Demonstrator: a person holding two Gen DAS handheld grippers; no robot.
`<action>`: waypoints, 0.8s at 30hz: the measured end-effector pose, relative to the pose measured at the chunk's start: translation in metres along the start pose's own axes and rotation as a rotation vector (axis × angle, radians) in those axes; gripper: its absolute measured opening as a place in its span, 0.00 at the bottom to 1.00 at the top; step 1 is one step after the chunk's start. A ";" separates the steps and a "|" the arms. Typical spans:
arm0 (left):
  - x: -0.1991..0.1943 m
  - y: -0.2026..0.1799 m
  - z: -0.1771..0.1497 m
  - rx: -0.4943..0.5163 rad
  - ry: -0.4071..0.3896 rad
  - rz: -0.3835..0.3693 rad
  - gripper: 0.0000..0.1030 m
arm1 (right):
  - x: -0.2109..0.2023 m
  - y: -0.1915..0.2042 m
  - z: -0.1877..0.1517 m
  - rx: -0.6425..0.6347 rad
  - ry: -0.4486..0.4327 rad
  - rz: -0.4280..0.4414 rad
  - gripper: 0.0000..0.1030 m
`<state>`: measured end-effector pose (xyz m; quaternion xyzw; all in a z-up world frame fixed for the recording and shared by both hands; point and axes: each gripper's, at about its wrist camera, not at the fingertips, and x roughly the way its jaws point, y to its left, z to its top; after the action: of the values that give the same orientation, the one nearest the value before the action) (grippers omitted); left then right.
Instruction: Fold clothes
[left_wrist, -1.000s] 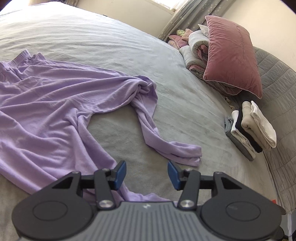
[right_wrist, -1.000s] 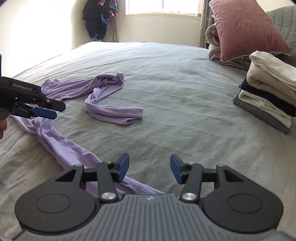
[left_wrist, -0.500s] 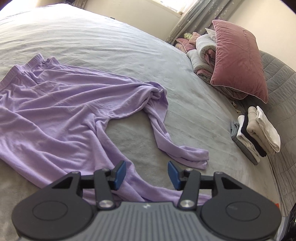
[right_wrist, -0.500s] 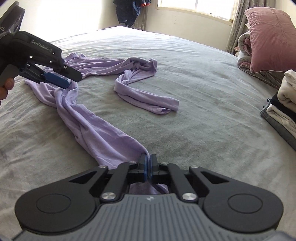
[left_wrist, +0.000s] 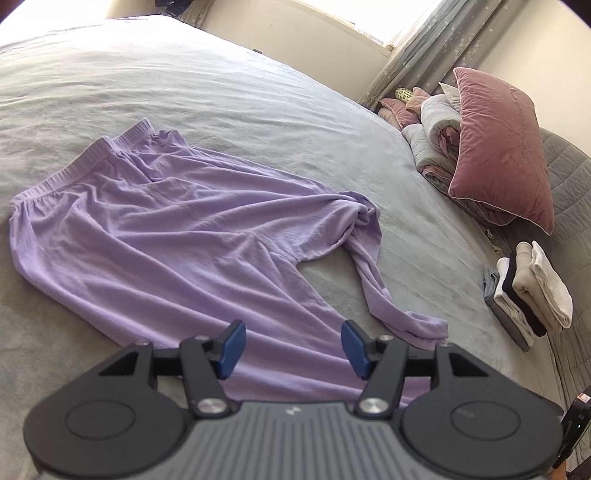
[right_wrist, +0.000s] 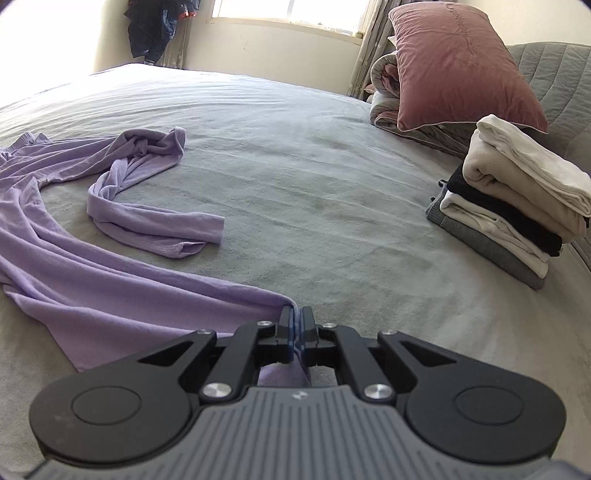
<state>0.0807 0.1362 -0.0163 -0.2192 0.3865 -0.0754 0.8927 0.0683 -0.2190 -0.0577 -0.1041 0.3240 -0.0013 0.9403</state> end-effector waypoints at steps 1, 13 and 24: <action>-0.003 0.005 0.001 -0.004 -0.004 0.009 0.59 | -0.002 0.001 0.001 -0.001 -0.001 0.005 0.15; -0.043 0.078 0.012 -0.114 -0.075 0.096 0.65 | -0.029 0.020 0.007 0.009 -0.037 0.154 0.46; -0.052 0.136 0.015 -0.280 -0.128 0.163 0.61 | -0.057 0.083 0.010 -0.132 -0.052 0.413 0.40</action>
<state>0.0509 0.2776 -0.0346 -0.3136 0.3519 0.0657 0.8795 0.0242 -0.1320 -0.0320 -0.0970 0.3137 0.2154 0.9197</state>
